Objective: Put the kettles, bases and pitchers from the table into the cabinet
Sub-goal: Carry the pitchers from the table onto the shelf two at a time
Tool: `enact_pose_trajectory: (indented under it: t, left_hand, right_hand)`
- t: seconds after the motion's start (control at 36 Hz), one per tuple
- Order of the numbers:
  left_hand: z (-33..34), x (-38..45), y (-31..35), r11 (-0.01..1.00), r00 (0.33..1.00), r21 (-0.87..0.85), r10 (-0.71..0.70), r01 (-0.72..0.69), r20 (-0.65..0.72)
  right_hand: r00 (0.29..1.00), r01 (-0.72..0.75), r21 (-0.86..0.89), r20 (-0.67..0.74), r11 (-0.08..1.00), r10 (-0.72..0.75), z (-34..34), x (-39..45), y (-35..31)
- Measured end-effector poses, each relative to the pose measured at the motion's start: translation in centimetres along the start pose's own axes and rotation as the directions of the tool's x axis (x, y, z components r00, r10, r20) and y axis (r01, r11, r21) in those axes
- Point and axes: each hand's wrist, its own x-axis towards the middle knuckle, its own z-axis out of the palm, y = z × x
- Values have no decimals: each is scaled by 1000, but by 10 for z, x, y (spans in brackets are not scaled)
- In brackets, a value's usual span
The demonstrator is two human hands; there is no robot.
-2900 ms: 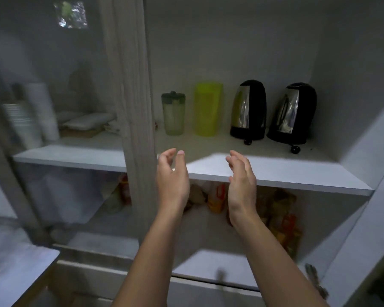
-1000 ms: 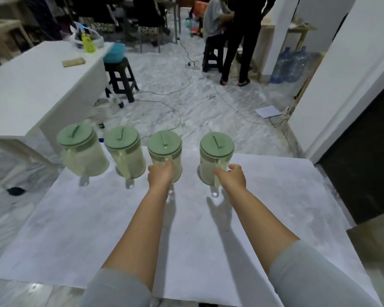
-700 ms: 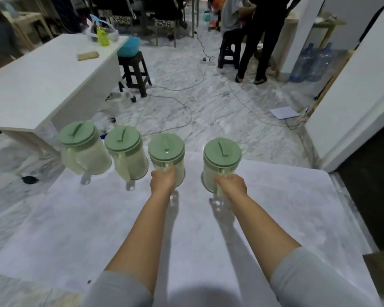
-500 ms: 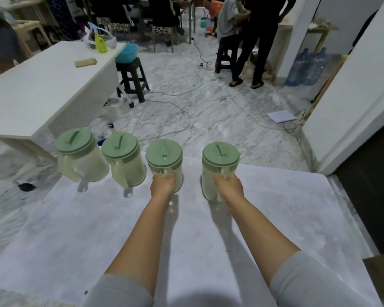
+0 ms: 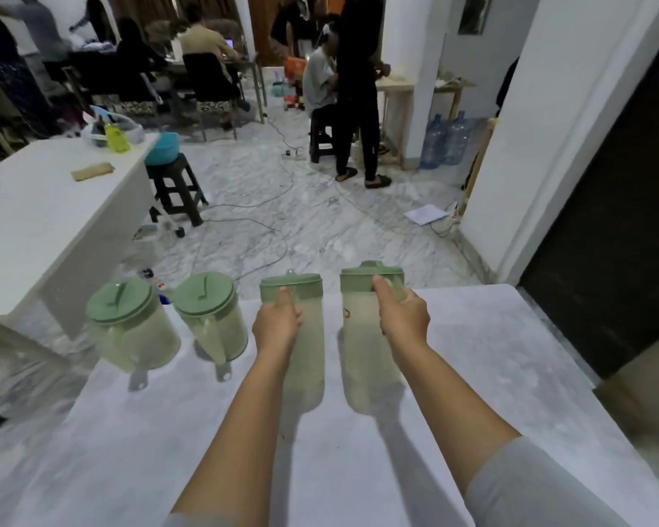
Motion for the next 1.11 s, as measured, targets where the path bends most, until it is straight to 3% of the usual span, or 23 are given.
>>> enact_pose_trajectory:
  t: [0.14,0.28,0.47,0.78,1.11]
  left_hand:
    - [-25,-24,18,983,986,-105,158,-153,43]
    - [-48,-57,32,949,947,-102,308,-298,95]
    - [-45,-112,45,921,899,-161,382,-354,214]
    - [-10,-229,48,905,769,-283,420,-316,483]
    - [6,-432,27,873,571,-388,487,-294,661]
  right_hand:
    - [982,83,75,-174,994,-69,-7,-50,-10]
    - [945,149,137,-312,979,-100,-21,-99,-13]
    - [857,245,151,-496,958,-141,-68,-158,-15]
    - [603,360,106,-784,927,-144,-172,-240,-3]
    - [307,373,-91,-927,923,-216,-321,-388,38]
